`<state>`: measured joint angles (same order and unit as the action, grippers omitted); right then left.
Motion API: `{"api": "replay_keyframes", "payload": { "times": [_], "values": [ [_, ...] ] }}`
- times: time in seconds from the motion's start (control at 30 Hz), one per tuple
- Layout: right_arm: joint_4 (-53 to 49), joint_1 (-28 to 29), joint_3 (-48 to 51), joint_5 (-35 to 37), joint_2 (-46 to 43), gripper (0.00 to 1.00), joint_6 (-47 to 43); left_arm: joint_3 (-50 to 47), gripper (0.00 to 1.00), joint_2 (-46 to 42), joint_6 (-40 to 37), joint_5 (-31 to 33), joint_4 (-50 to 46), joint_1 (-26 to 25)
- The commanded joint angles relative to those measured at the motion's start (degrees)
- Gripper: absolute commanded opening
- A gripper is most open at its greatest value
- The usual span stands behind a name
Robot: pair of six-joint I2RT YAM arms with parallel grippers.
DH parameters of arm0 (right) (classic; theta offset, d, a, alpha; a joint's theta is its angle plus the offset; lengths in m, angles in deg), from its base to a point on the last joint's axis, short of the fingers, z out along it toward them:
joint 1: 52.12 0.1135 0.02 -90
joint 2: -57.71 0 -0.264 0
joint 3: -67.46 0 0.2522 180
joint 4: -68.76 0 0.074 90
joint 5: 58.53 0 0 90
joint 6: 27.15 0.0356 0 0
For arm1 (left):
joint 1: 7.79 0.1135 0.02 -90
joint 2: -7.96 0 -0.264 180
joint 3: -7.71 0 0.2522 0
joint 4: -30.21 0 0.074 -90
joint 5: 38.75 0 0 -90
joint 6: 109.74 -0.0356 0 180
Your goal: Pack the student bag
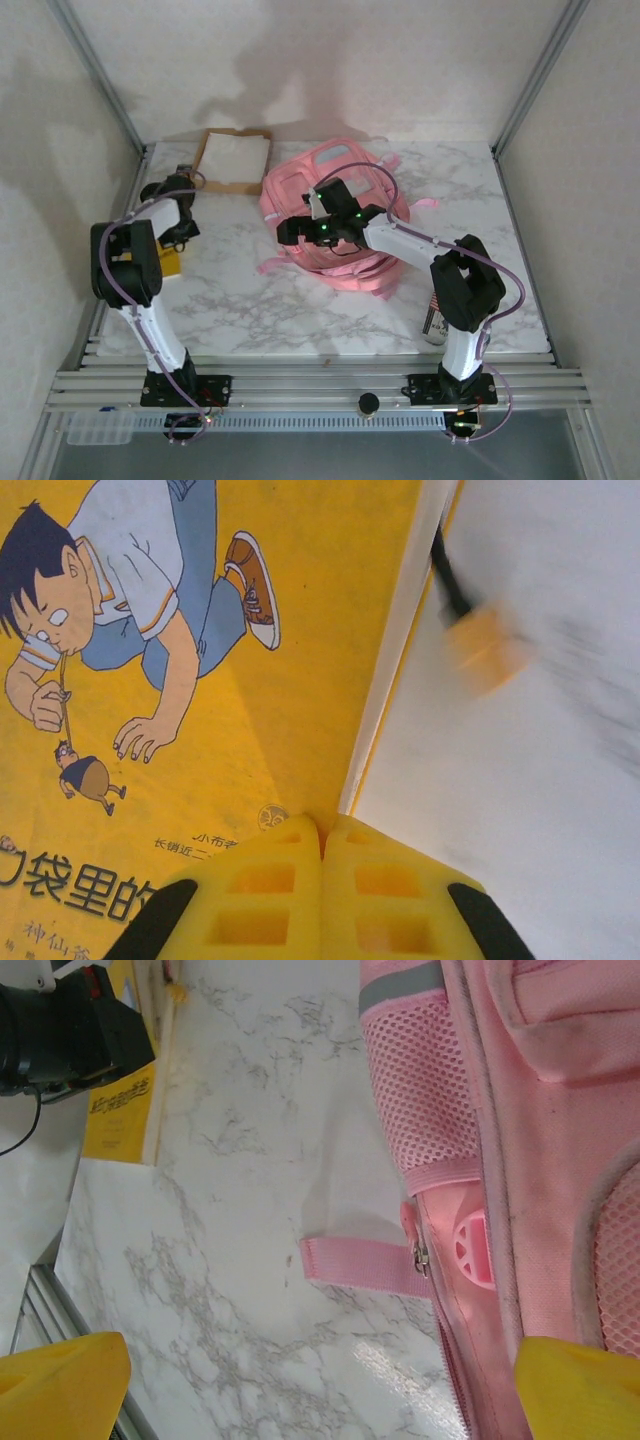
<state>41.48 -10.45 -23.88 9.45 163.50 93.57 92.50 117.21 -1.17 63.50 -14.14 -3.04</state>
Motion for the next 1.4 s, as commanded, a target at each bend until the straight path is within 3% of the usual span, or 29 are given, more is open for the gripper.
{"api": "replay_keyframes", "payload": {
  "times": [0.0,0.3,0.43,0.5,0.53,0.63,0.67,0.83,1.1,1.17,1.37],
  "values": [
    [-1.63,0.47,0.44,2.01,-1.93,0.99,-0.92,-2.53,0.00,-4.96,6.35,-9.74,0.41,-6.43],
    [-2.91,-0.57,2.62,3.91,-3.12,0.99,-0.16,-11.95,0.00,-13.09,22.38,-26.55,13.35,-22.09],
    [-1.77,-0.97,4.99,4.48,-4.32,0.99,0.46,-10.46,0.00,-11.79,25.91,-27.17,15.38,-27.69],
    [-1.14,-0.98,5.89,4.71,-4.80,0.99,0.75,-9.92,0.00,-10.60,26.52,-26.86,15.46,-27.81],
    [-1.15,-0.98,6.03,4.62,-4.82,0.99,0.70,-8.91,0.06,-10.47,26.00,-27.31,14.73,-27.87],
    [-1.15,-0.82,6.23,4.35,-5.17,0.99,1.46,-8.44,0.45,-14.92,25.44,-28.65,15.01,-27.38],
    [-1.19,-0.60,6.30,4.17,-5.35,0.99,1.77,-8.64,0.48,-16.79,25.33,-29.04,14.96,-26.75],
    [-5.04,3.16,3.36,5.19,-3.90,0.98,2.85,-11.92,0.49,-26.32,23.62,-21.28,8.55,-20.93],
    [-8.78,10.91,-1.23,7.11,2.72,0.96,3.43,-29.01,0.51,-37.95,25.79,-21.83,11.81,-13.63],
    [-8.79,11.27,-1.81,6.29,4.52,0.97,4.21,-31.60,0.52,-39.18,27.29,-22.88,13.90,-13.10],
    [-12.29,11.26,-5.65,13.84,9.00,0.99,2.69,-34.80,0.55,-38.98,27.51,-22.26,17.25,-12.85]
  ]
}}
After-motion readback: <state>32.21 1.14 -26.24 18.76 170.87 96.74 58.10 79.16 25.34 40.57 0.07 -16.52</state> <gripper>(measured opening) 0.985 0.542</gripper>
